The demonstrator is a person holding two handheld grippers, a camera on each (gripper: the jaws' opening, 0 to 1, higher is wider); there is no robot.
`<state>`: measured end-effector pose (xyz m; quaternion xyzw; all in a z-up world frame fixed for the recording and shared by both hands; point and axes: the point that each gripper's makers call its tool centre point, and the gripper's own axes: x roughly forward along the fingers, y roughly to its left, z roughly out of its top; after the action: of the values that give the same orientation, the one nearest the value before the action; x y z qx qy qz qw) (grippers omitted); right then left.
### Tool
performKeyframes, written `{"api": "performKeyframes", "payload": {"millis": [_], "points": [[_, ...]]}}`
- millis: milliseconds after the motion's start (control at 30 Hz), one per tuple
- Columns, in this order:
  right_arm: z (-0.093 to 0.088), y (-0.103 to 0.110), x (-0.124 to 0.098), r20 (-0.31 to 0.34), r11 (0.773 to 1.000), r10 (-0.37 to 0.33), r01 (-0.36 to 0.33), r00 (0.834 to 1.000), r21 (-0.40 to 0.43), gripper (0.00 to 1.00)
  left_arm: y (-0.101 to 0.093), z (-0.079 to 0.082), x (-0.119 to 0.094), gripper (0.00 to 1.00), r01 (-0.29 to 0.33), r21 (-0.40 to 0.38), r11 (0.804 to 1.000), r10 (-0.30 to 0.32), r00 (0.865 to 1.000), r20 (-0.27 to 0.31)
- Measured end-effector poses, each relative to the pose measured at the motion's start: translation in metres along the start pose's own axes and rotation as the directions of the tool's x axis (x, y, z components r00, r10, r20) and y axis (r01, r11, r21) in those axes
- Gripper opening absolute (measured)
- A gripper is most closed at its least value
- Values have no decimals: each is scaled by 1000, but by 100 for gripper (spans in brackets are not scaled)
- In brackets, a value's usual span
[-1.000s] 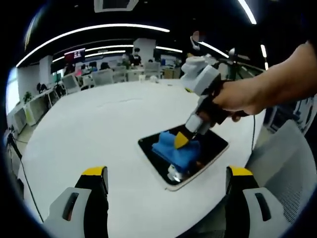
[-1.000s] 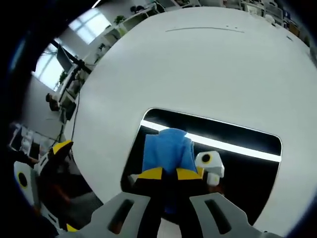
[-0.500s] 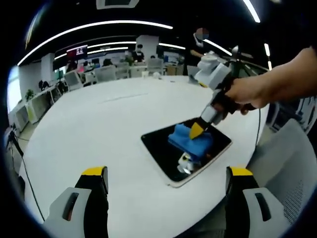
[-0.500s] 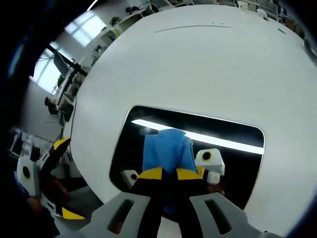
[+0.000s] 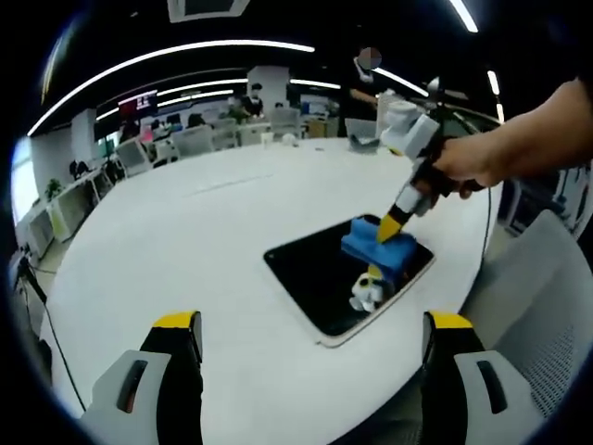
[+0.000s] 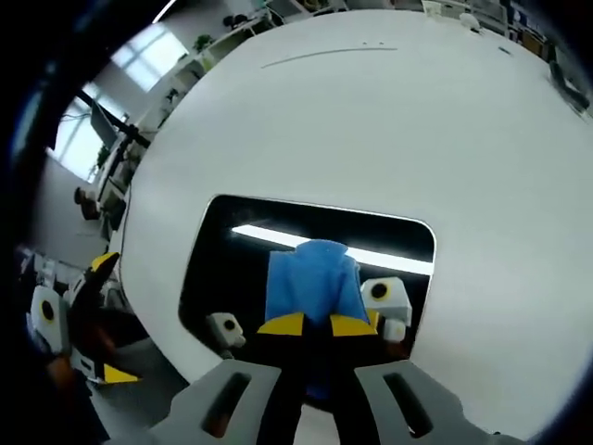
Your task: Wipe the mirror surface with the cleaning cloth until all visible marks leave the cleaned area.
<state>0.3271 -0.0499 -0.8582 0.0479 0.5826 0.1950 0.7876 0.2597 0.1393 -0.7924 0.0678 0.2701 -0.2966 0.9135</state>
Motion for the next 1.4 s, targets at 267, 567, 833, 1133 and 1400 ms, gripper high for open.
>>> {"api": "performKeyframes", "payload": {"millis": [267,567,833,1133,1400], "points": [[-9,-22,-10,2,998,-57,57,998,7,2,-4,4,-1,99,25,17,1000,-25,999,23],[-7,-27,-9,-14,996,-56,56,998,65,2,-8,3,1,99,45,14,999,-45,999,11],[-6,-28,-8,-24,994,-71,72,997,85,2,-17,5,3,99,79,57,995,-80,997,14],[-8,-26,-11,-36,994,-83,85,996,72,2,-15,4,2,99,79,47,996,-79,997,17],[-11,-30,-14,-15,994,-80,81,997,72,2,-15,-5,3,99,88,32,996,-88,996,-22]]}}
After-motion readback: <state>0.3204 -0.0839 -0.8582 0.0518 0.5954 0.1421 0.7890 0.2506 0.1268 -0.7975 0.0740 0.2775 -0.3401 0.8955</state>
